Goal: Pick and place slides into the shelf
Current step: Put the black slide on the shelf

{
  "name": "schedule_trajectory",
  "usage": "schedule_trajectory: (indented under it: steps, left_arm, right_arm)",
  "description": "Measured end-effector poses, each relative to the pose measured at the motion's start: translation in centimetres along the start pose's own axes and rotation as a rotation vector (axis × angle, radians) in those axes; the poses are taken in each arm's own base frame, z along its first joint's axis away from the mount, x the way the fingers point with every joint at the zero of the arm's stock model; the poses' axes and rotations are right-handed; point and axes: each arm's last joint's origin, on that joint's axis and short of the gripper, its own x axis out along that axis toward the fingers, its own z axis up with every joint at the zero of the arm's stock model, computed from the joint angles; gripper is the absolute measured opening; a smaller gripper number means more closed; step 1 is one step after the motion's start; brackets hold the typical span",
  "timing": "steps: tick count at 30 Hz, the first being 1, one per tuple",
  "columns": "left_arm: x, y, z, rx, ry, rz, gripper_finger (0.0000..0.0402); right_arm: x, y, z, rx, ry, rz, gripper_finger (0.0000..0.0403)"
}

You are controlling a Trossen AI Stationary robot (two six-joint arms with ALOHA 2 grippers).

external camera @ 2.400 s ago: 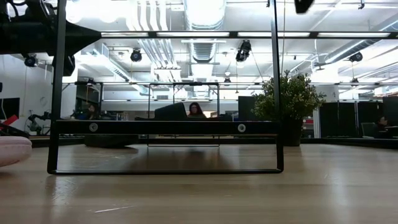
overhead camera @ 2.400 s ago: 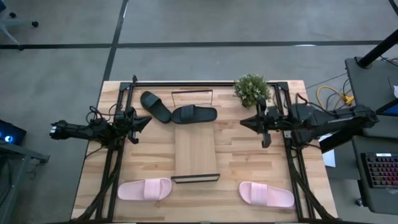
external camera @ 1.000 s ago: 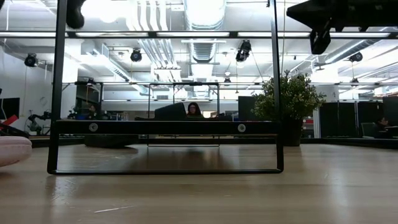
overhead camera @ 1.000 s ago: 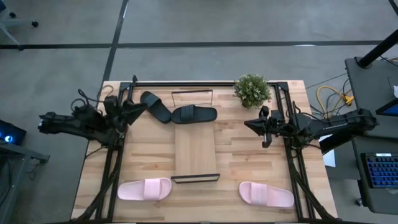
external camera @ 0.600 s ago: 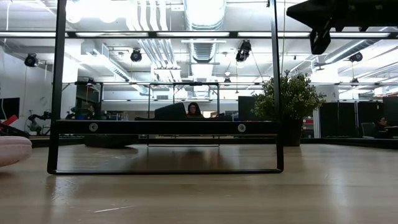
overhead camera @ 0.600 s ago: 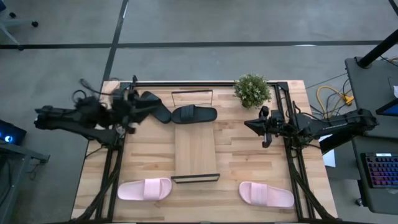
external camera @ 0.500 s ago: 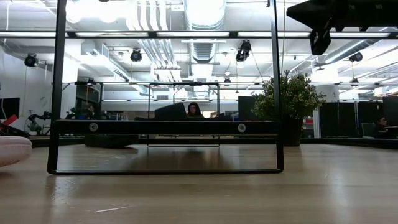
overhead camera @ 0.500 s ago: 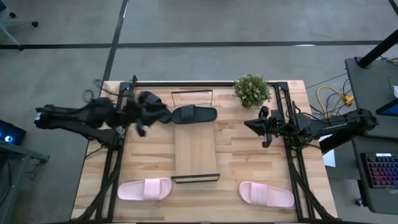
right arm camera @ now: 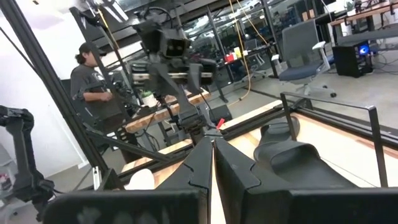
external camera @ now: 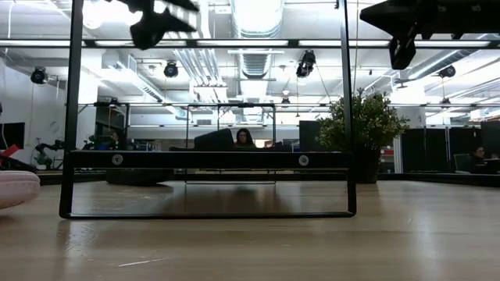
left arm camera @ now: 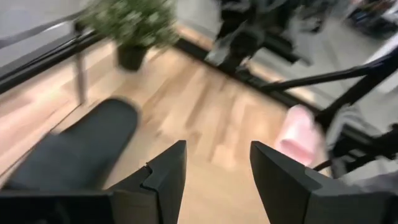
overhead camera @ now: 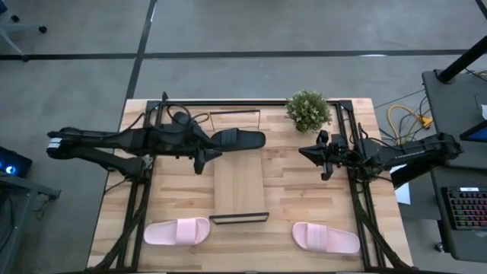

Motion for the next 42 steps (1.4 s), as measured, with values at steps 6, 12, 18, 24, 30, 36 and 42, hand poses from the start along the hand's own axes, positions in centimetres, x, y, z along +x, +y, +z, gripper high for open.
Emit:
schedule_trajectory:
  steps: [6, 12, 18, 24, 30, 36, 42]
  left_arm:
    - [-1.3, 1.7, 0.4, 0.003, 0.005, 0.069, 0.0164]
    - [-2.8, 4.1, 0.8, -0.047, 0.001, 0.189, 0.0164]
    - [-3.7, 6.0, 1.4, -0.086, -0.021, 0.268, 0.0164]
    - [-3.8, 7.6, 1.5, -0.127, -0.009, 0.35, 0.0164]
    - [-3.6, 8.9, 1.8, -0.14, -0.006, 0.416, 0.0164]
    - [-3.2, 10.5, 2.0, -0.177, -0.001, 0.487, 0.0164]
    - [-2.9, 12.7, 2.0, -0.236, 0.031, 0.593, 0.0164]
  right_arm:
    - [0.0, 0.0, 0.0, 0.013, 0.0, 0.0, 0.0009]
    - [0.0, 0.0, 0.0, 0.013, 0.001, 0.001, 0.0009]
    - [0.0, 0.0, 0.0, 0.012, 0.001, 0.0, 0.0009]
    - [0.0, 0.0, 0.0, 0.012, 0.001, 0.0, 0.0009]
    - [0.0, 0.0, 0.0, 0.012, 0.001, 0.0, 0.0009]
    - [0.0, 0.0, 0.0, 0.012, 0.001, 0.0, 0.0009]
    - [0.0, 0.0, 0.0, 0.012, 0.001, 0.0, 0.0009]
